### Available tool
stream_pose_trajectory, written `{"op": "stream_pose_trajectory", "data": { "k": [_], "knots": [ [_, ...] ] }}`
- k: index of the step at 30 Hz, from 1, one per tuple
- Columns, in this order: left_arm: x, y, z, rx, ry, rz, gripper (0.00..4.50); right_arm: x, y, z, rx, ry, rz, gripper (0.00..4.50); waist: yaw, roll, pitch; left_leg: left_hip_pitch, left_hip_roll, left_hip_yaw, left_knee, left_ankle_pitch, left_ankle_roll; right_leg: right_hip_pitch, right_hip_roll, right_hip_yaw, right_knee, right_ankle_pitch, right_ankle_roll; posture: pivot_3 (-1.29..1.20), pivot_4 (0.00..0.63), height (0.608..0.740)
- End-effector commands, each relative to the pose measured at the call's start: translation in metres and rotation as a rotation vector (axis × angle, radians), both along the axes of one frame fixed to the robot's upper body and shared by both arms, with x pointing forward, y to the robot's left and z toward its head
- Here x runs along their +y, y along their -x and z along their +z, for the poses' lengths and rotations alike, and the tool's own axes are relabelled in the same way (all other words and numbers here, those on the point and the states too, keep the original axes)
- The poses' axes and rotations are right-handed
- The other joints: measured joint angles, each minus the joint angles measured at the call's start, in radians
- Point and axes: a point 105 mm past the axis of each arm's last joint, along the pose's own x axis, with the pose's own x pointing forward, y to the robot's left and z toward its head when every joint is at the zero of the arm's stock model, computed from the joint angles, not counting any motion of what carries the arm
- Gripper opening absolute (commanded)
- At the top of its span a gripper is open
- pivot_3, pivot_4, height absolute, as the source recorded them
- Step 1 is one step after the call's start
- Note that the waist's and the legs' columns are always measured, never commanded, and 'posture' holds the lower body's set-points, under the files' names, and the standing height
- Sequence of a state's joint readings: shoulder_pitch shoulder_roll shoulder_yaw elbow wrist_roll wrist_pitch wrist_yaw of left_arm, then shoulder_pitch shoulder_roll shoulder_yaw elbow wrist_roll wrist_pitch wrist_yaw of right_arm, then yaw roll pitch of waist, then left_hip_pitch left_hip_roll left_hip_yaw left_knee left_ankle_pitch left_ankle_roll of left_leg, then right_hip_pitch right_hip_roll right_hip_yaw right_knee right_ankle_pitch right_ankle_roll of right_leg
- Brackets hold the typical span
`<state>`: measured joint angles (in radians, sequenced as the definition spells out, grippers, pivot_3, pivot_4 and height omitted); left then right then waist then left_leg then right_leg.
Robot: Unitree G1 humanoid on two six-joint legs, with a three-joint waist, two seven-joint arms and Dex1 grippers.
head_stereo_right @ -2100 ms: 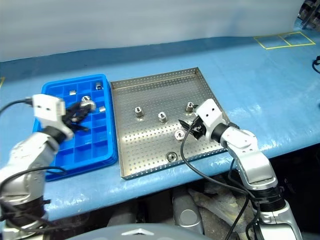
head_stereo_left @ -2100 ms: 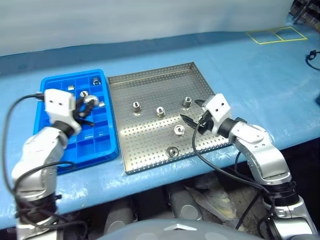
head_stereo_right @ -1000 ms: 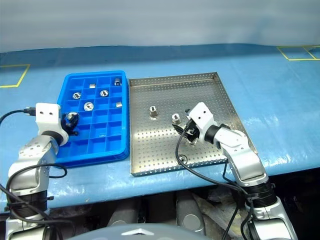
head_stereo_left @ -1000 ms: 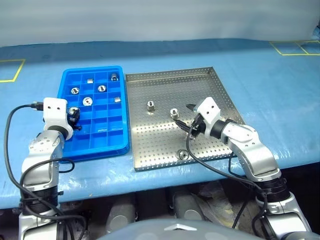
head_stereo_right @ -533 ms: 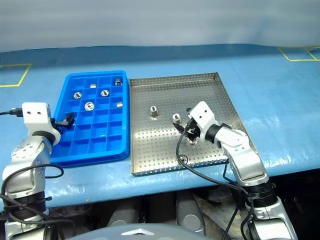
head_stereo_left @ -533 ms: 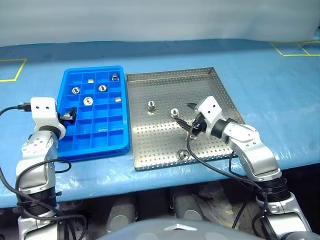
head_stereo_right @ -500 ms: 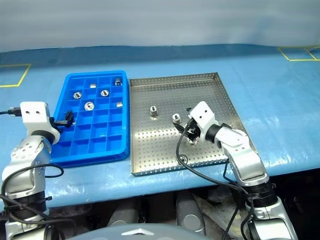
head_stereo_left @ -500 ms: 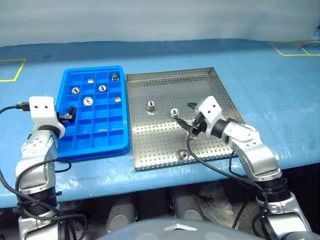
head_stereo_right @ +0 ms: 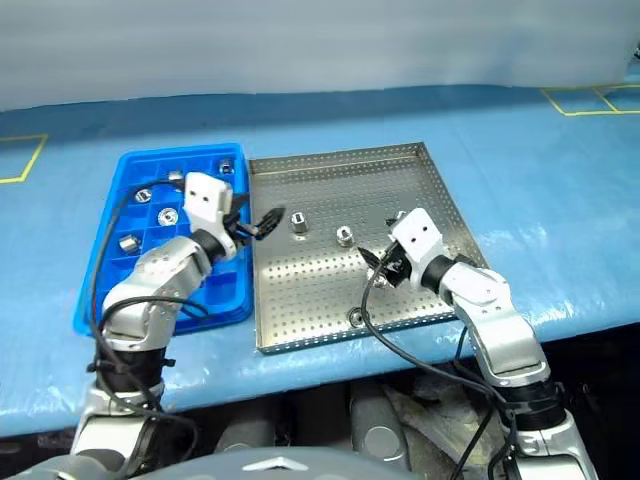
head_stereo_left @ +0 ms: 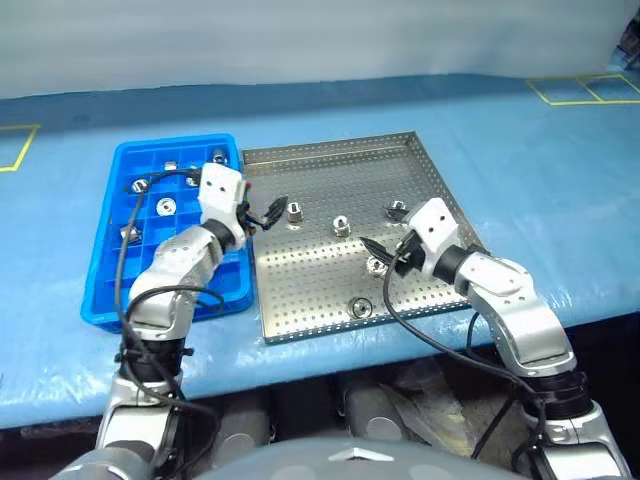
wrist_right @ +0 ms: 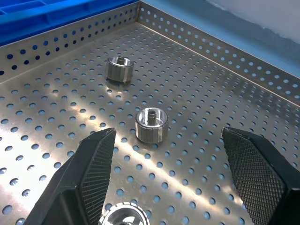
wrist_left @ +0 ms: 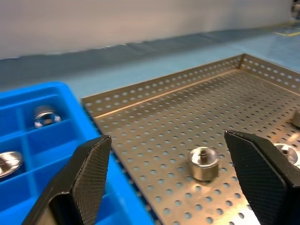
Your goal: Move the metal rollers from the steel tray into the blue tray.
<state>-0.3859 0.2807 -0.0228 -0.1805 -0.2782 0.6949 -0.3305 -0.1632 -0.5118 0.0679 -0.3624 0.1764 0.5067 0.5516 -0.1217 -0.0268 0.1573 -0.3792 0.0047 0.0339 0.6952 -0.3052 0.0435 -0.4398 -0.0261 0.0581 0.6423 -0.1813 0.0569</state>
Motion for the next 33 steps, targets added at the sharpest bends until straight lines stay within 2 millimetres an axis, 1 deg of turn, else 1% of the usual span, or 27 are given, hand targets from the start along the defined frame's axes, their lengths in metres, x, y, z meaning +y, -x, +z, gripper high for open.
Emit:
{"op": "stream_pose_trajectory", "data": {
  "k": [1, 3, 7, 12, 15, 22, 28, 33],
  "knots": [
    [0.0, -0.013, -0.011, 0.035, -0.085, 0.013, 4.2, -0.005, 0.004, 0.015, -0.059, -0.005, -0.024, 3.83, -0.018, 0.0, 0.0, 0.0, 0.0, 0.0, 0.0, 0.0, 0.0, 0.0, 0.001, 0.001, 0.0, 0.0, 0.0, -0.28, 0.15, 0.74],
    [0.0, -0.019, -0.018, 0.053, -0.112, 0.016, 4.2, -0.006, 0.007, 0.015, -0.058, -0.005, -0.034, 3.83, -0.038, 0.0, 0.0, 0.0, 0.0, 0.0, 0.001, 0.0, 0.0, 0.0, 0.001, 0.003, 0.0, 0.001, 0.001, -0.29, 0.15, 0.74],
    [-0.01, -0.025, -0.027, 0.089, -0.145, -0.017, 4.2, -0.01, 0.01, 0.014, -0.057, -0.004, -0.052, 3.83, -0.067, 0.0, 0.0, 0.0, -0.001, 0.0, 0.001, 0.0, 0.0, 0.001, 0.002, 0.005, -0.001, 0.001, 0.003, -0.3, 0.15, 0.74],
    [-0.019, -0.031, -0.03, 0.105, -0.147, -0.031, 4.2, -0.01, 0.01, 0.015, -0.057, -0.006, -0.054, 3.83, -0.092, 0.0, 0.0, 0.0, -0.001, 0.0, 0.001, 0.0, 0.001, 0.001, 0.002, 0.006, -0.001, 0.002, 0.005, -0.3, 0.15, 0.74],
    [-0.019, -0.035, -0.033, 0.124, -0.151, -0.007, 4.2, -0.009, 0.009, 0.016, -0.061, -0.008, -0.054, 3.83, -0.106, 0.0, 0.0, 0.0, -0.001, 0.0, 0.001, 0.0, 0.001, 0.0, 0.002, 0.006, -0.001, 0.002, 0.005, -0.3, 0.15, 0.74],
    [-0.009, -0.039, -0.036, 0.148, -0.164, 0.072, 4.2, -0.009, 0.008, 0.015, -0.062, -0.008, -0.054, 3.83, -0.122, 0.0, 0.0, 0.0, -0.001, 0.0, 0.001, 0.0, 0.001, 0.0, 0.002, 0.007, 0.0, 0.002, 0.005, -0.3, 0.15, 0.74],
    [-0.004, -0.035, -0.043, 0.177, -0.182, 0.087, 4.2, -0.009, 0.008, 0.015, -0.062, -0.007, -0.052, 3.83, -0.122, 0.0, 0.0, 0.0, -0.002, 0.0, 0.001, 0.0, 0.001, 0.0, 0.002, 0.008, 0.0, 0.002, 0.006, -0.29, 0.15, 0.74],
    [0.007, -0.032, -0.044, 0.183, -0.19, 0.124, 4.2, -0.008, 0.008, 0.015, -0.061, -0.008, -0.052, 3.83, -0.124, 0.0, 0.0, 0.0, -0.002, 0.0, 0.001, 0.0, 0.001, 0.0, 0.002, 0.008, 0.0, 0.002, 0.006, -0.29, 0.15, 0.74]
  ]
}}
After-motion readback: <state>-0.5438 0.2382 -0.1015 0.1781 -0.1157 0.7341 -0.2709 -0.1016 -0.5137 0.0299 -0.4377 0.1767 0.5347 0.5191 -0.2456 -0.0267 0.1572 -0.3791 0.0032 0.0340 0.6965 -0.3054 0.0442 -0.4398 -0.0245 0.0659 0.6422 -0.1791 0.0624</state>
